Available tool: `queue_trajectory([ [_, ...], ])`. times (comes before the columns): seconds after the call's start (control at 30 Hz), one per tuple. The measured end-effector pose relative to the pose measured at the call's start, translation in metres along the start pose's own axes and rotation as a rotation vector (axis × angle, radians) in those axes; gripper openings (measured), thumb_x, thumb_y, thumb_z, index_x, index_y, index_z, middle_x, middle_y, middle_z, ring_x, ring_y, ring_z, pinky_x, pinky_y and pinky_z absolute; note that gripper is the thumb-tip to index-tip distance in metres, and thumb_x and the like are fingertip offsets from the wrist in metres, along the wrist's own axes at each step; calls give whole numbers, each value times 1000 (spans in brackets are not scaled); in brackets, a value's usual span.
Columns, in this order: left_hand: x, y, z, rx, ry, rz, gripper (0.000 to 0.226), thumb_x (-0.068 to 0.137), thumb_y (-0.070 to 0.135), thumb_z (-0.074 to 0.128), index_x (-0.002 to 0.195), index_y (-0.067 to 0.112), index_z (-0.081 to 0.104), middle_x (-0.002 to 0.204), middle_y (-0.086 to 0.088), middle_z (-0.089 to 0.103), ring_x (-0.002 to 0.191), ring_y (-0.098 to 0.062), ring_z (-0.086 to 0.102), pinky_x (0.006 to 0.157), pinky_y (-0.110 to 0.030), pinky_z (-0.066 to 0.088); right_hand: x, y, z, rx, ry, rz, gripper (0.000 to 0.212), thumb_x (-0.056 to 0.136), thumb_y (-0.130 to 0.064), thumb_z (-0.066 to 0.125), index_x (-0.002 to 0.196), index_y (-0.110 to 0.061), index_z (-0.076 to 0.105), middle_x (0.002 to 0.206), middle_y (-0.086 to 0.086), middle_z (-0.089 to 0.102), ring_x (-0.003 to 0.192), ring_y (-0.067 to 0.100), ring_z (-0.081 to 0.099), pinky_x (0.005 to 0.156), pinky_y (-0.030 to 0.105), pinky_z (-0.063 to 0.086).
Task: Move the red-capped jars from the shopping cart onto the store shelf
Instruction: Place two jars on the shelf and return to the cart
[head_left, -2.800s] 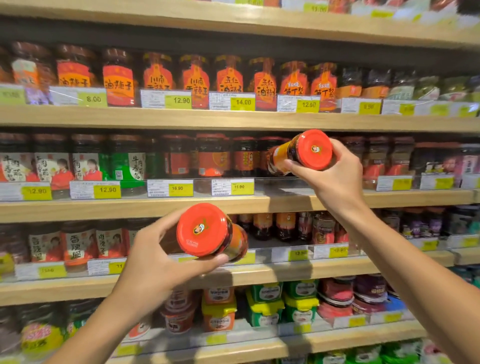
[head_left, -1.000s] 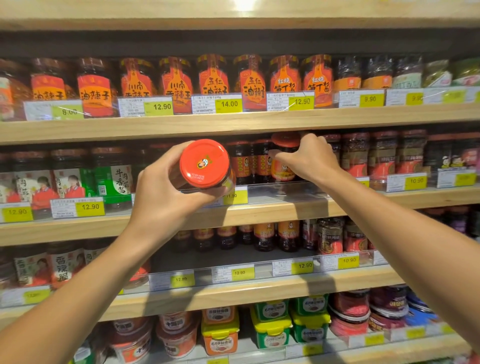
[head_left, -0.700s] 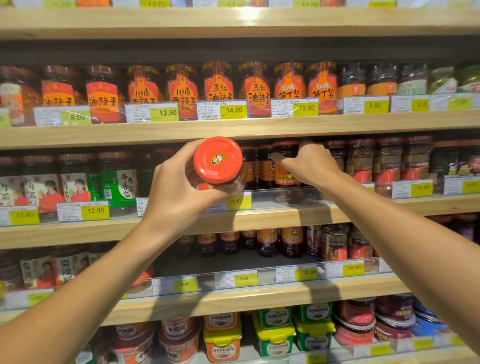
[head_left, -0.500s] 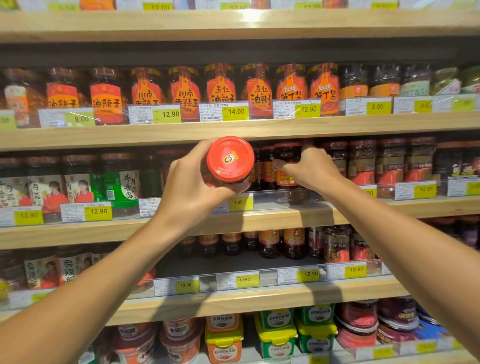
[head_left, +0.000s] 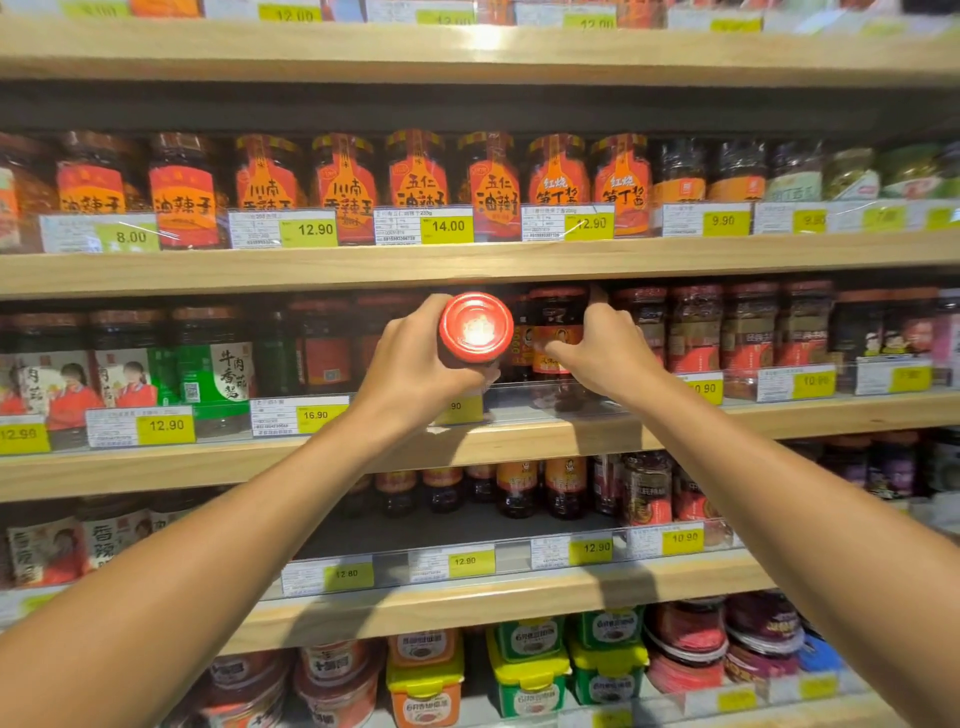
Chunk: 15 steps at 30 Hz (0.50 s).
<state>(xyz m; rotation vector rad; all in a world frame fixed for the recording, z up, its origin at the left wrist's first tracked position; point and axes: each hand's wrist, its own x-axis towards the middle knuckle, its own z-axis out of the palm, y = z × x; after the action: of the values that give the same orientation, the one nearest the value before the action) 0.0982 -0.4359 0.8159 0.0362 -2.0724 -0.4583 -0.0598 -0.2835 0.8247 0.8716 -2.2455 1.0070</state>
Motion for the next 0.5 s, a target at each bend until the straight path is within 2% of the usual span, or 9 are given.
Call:
queue_trajectory([
  [0.13,14,-4,13,76,-14,-106,58,64,37,92,107,12,62,105,-2,71,96,-21,66,82,-42,56,-3,0,1,-1,15,20,43,89,-40,69,73,-13,40,73,2,47,77,31,51,62,35,35],
  [0.2,21,-8,18,97,-22,-168,54,66,40,90,101,11,61,102,-4,69,95,-23,65,77,-39,55,-5,0,0,1,22,18,44,90,-40,69,73,-12,40,72,2,47,73,30,50,56,34,32],
  [0.27,27,-9,23,147,-28,-222,49,71,45,86,90,9,58,93,-6,65,87,-24,62,65,-36,48,-5,1,-1,10,27,7,46,90,-43,69,71,-15,38,71,3,49,66,25,48,48,33,28],
  [0.37,35,-4,27,190,-29,-282,53,78,48,79,69,11,44,69,-2,52,66,-21,51,50,-33,33,-5,2,-1,21,27,-2,46,90,-45,70,72,-15,39,71,3,51,61,19,45,47,32,28],
  [0.43,40,-1,29,179,-37,-328,56,82,49,75,62,12,39,61,0,46,57,-20,44,50,-32,31,-6,2,-1,28,26,-7,46,90,-45,69,72,-15,39,69,3,50,59,17,44,46,32,27],
  [0.5,44,1,30,182,-58,-368,57,85,53,71,60,11,41,59,-1,47,56,-22,45,56,-31,36,-8,3,-2,38,28,-16,46,90,-46,69,72,-15,39,67,2,49,59,17,44,46,32,26],
])
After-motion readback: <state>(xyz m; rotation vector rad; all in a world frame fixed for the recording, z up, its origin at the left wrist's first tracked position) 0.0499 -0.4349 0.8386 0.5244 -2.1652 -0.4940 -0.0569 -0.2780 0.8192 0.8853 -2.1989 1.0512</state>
